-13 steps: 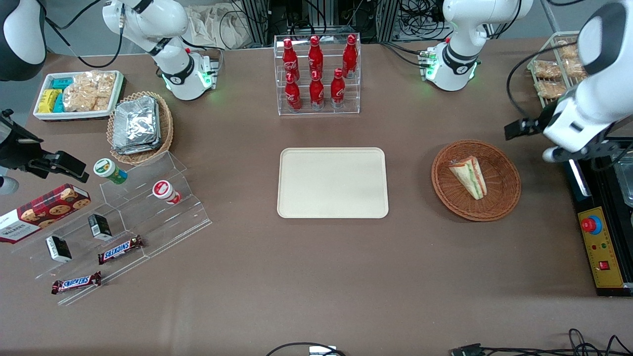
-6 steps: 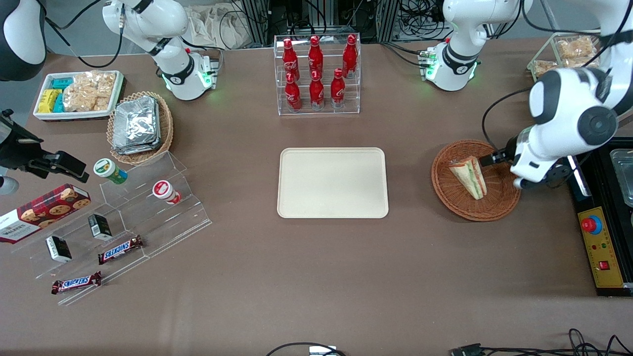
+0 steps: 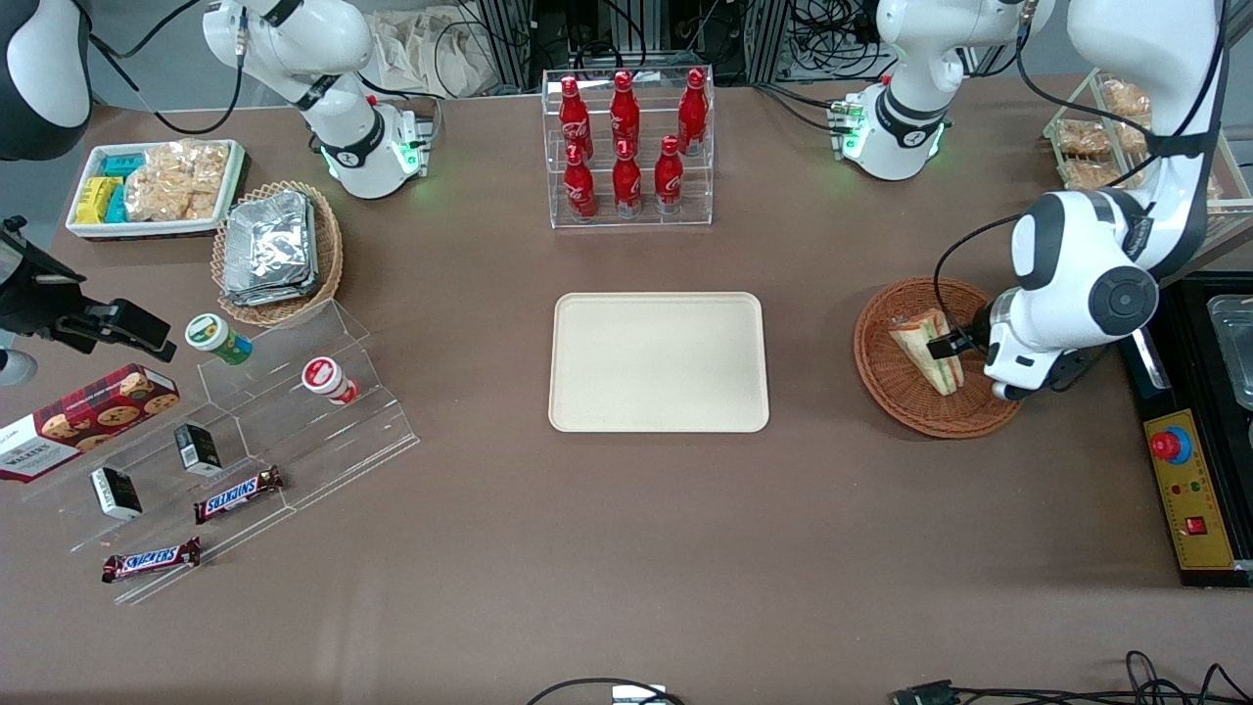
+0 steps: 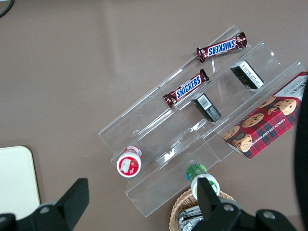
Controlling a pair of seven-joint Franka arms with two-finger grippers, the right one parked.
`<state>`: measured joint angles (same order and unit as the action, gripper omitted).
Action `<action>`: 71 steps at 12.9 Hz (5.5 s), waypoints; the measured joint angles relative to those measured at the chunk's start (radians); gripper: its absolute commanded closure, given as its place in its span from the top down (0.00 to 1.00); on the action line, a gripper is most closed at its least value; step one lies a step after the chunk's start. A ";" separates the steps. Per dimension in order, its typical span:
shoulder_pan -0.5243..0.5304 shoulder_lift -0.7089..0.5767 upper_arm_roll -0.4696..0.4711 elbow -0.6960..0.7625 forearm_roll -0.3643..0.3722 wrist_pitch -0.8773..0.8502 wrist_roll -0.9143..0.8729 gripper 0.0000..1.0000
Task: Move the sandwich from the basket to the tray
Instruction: 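Lower the left gripper and close it on the wrapped sandwich, then lift the sandwich out of the basket and carry it toward the tray, then lower the sandwich onto the white tray and open the left gripper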
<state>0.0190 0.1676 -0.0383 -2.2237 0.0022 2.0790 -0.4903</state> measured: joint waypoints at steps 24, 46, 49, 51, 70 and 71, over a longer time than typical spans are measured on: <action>-0.054 -0.269 -0.055 0.053 0.106 -0.289 0.052 0.00; -0.087 0.079 -0.597 0.724 0.013 -0.596 -0.363 0.00; -0.092 0.083 -0.598 0.512 0.016 -0.366 -0.363 0.00; -0.091 0.089 -0.598 0.368 0.023 -0.184 -0.330 0.00; -0.066 0.350 -0.574 0.177 0.222 0.221 -0.235 1.00; -0.066 0.350 -0.574 0.180 0.222 0.221 -0.235 1.00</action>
<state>-0.0469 0.5176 -0.6124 -2.0435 0.2238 2.3004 -0.7258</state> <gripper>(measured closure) 0.313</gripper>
